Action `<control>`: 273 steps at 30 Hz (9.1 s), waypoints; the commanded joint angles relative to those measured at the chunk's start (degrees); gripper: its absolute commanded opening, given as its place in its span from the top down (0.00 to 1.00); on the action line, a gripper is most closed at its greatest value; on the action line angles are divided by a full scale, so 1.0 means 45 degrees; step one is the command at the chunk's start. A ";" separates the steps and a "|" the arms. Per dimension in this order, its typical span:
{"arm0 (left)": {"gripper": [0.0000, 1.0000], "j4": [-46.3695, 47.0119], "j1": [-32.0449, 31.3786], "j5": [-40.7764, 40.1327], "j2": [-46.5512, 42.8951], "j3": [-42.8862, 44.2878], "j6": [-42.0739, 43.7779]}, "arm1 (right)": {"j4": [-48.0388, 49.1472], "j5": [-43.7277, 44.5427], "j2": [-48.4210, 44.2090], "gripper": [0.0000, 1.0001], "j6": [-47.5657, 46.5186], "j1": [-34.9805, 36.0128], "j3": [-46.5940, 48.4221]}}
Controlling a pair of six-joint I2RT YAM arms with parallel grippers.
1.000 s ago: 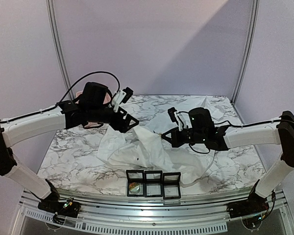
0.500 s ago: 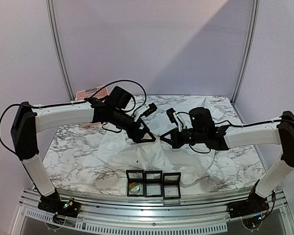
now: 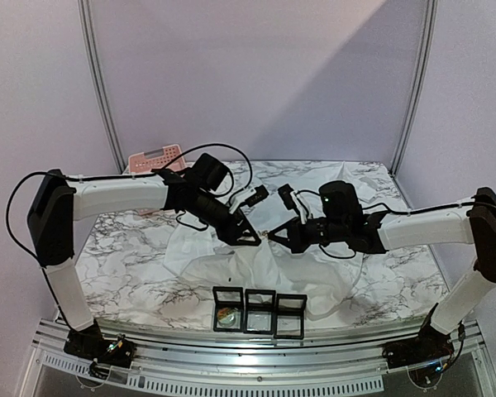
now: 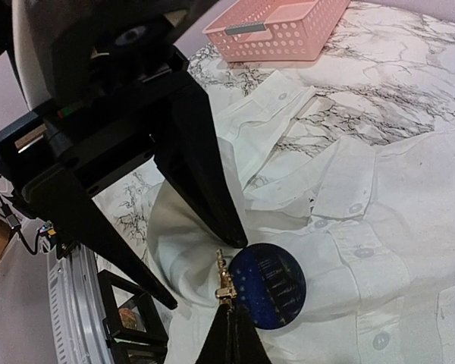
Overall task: Remove the brooch from the garment
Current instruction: Open the brooch over the flattened clothing, then pass from the left arm to the right, then remove the brooch from the flattened clothing, then pass from the right arm to the left
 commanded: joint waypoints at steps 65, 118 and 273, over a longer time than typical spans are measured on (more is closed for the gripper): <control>1.00 0.1482 0.0620 0.2522 -0.0089 -0.0308 -0.1503 | 0.3032 -0.1954 -0.0308 0.30 0.0734 -0.0769 -0.1454; 1.00 0.1349 0.0659 0.2049 -0.0307 -0.0398 -0.1496 | 0.4326 -0.2676 0.0137 0.59 0.1790 -0.1218 -0.1755; 0.83 0.9078 -0.0493 0.3422 -0.2993 -0.4636 -0.8940 | -0.4148 -0.6271 -0.0549 1.00 0.0946 -0.0952 0.3507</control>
